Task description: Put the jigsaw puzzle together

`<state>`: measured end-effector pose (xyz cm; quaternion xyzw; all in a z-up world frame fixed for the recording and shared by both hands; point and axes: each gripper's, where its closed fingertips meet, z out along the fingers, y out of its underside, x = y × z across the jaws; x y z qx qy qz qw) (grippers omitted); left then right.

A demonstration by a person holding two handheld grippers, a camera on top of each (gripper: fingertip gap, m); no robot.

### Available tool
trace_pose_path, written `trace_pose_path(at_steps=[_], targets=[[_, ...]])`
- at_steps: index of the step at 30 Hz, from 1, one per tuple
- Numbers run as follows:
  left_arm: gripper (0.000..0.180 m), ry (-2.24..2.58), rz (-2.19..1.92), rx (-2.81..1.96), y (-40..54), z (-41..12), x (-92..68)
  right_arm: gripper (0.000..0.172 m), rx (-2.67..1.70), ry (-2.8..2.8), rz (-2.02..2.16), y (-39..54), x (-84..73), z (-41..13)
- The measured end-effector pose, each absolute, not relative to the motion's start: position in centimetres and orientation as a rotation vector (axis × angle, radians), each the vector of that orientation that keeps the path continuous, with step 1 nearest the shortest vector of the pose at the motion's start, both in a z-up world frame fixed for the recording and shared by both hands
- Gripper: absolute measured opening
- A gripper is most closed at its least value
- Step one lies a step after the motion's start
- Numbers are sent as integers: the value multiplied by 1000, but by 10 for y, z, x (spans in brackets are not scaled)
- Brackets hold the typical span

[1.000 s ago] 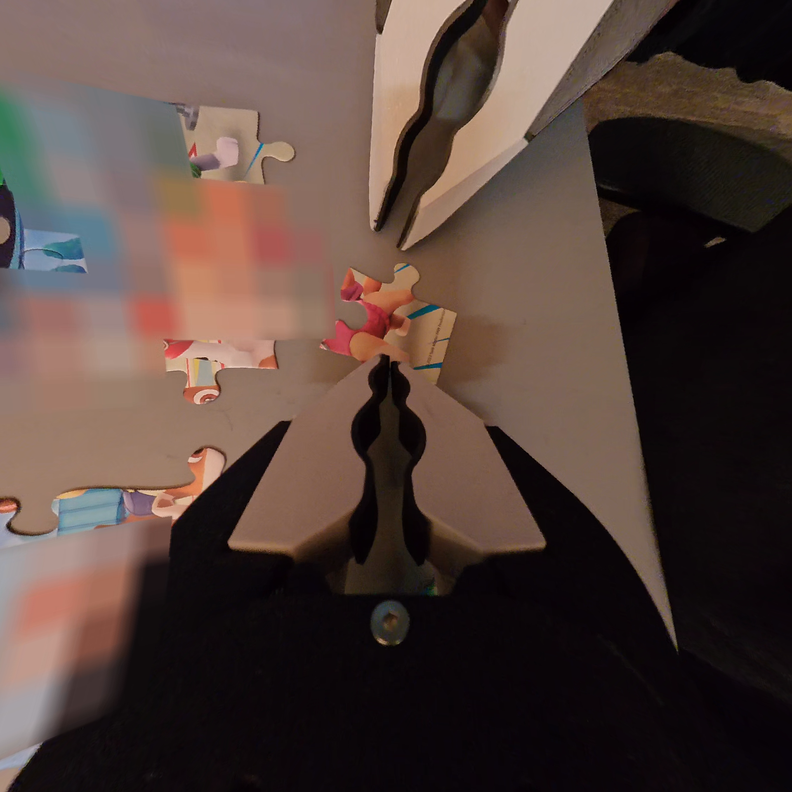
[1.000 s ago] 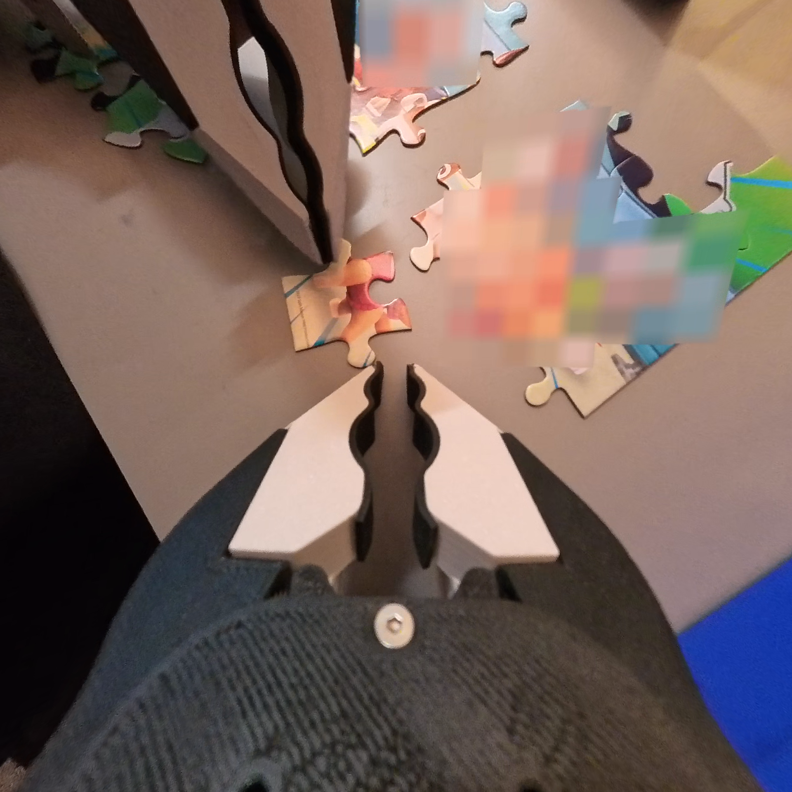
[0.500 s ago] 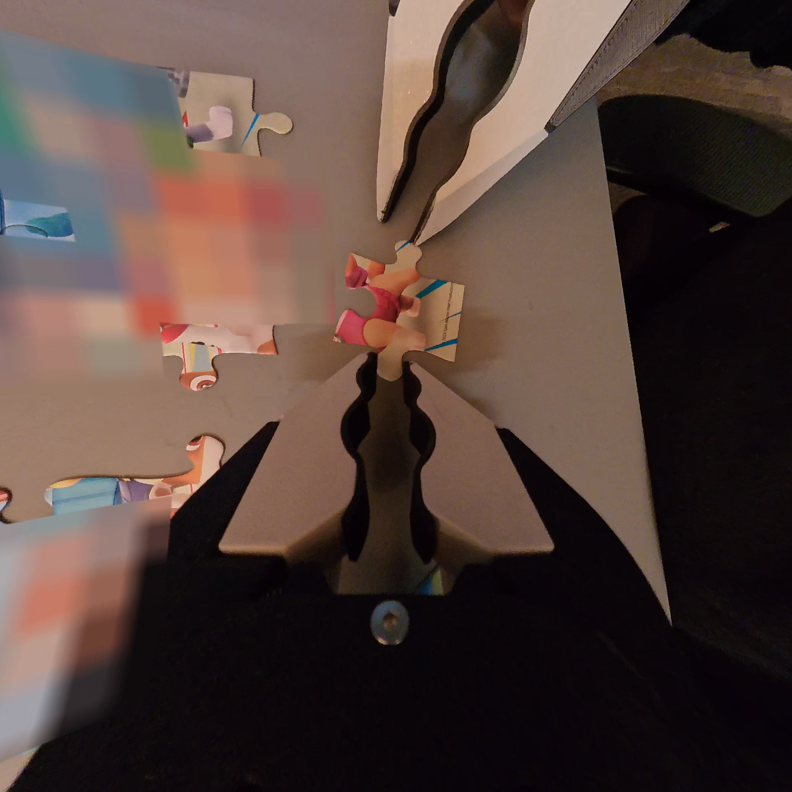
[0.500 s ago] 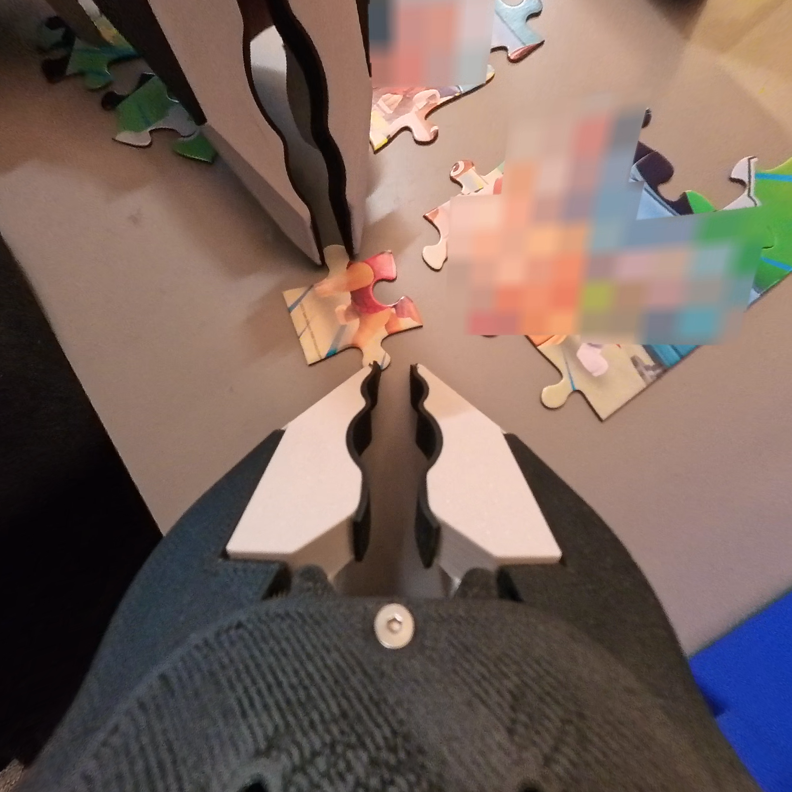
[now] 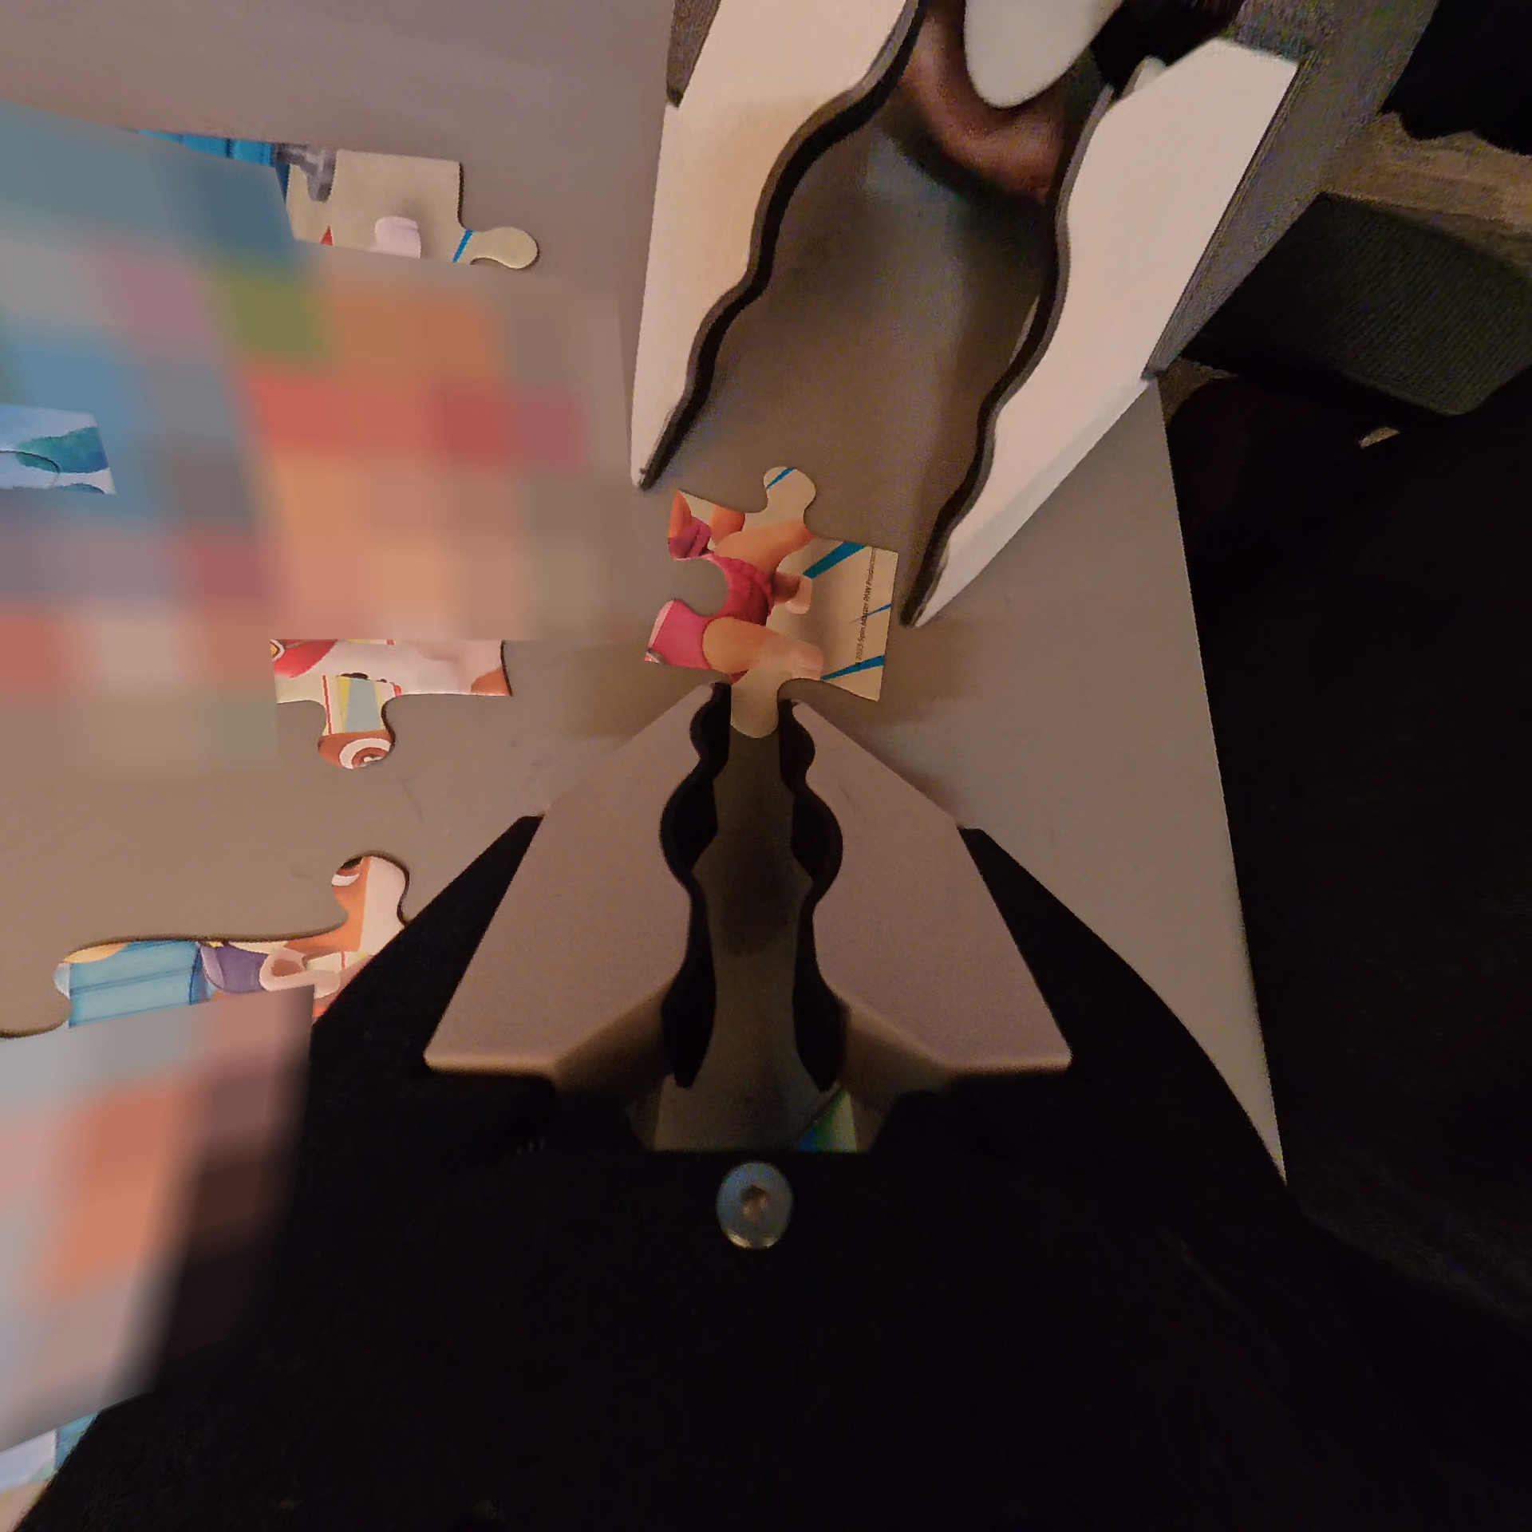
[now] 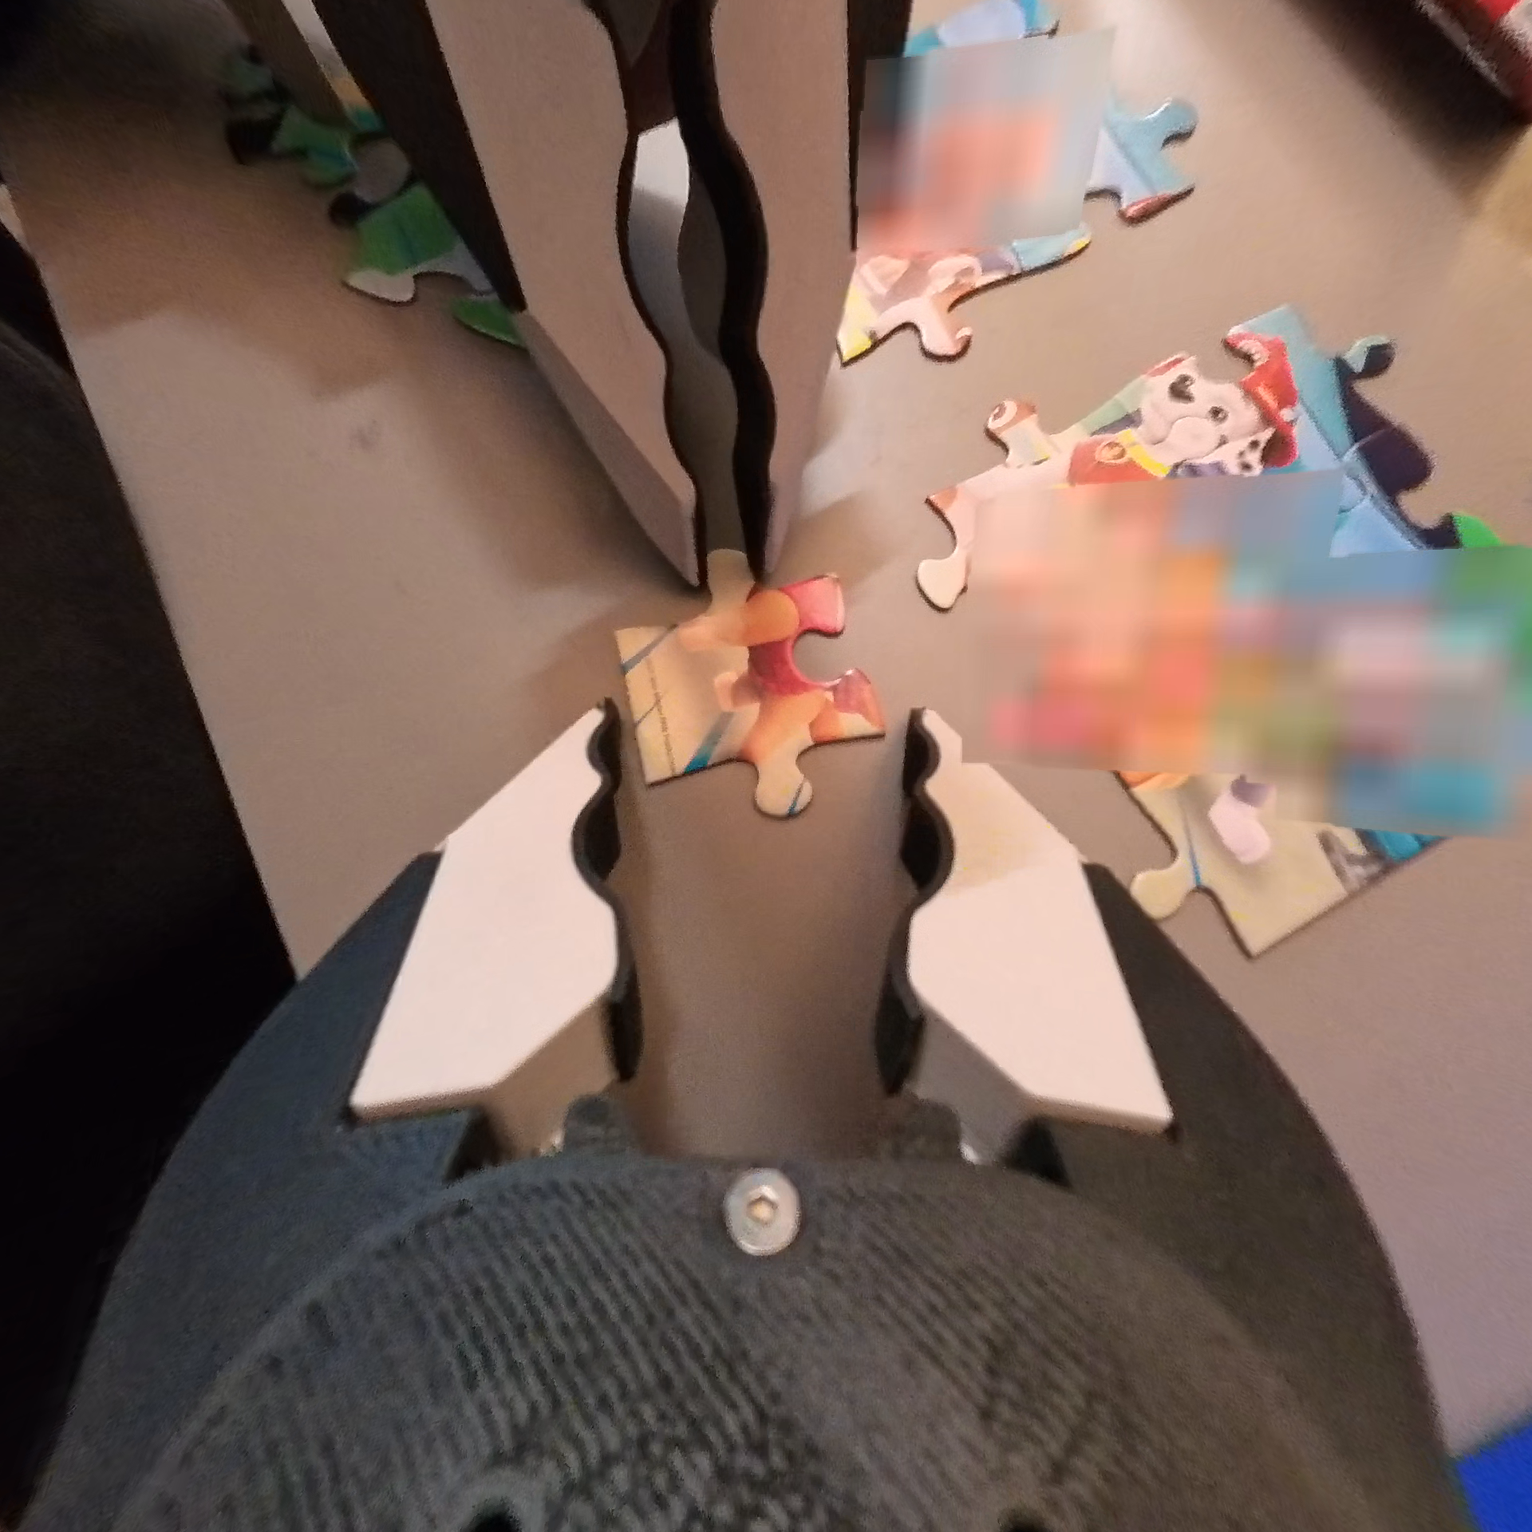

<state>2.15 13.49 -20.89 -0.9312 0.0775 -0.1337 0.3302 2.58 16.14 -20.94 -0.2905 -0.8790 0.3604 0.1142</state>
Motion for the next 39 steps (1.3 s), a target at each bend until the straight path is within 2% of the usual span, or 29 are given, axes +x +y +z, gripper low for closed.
trace_pose_path(at_steps=[4,7,11,12,18,19,20,24,30,35,39], targets=[[9,203,-338,-2435,135,-209,22,69,-805,-2615,1030,158,27,-210],[9,202,-347,-2431,135,-209,23,58,-789,-2636,1014,157,29,-210],[7,202,-353,-2422,135,-208,24,57,-789,-2645,997,157,29,-210],[0,208,-370,-2414,135,-207,26,57,-792,-2641,995,157,28,-210],[0,199,-359,-2395,139,-203,25,56,-782,-2638,985,158,31,-209],[0,193,-365,-2381,140,-201,25,47,-768,-2638,981,158,32,-208],[0,184,-372,-2366,141,-198,24,30,-756,-2636,966,159,32,-208],[8,127,-375,-2324,145,-190,16,44,-797,-2642,935,165,32,-209],[17,78,-322,-2348,149,-198,7,42,-872,-2555,895,180,22,-206],[30,18,-323,-2363,156,-205,6,50,-1129,-2451,959,186,20,-201],[31,30,-434,-2347,161,-204,24,51,-1232,-2397,945,192,25,-206]])
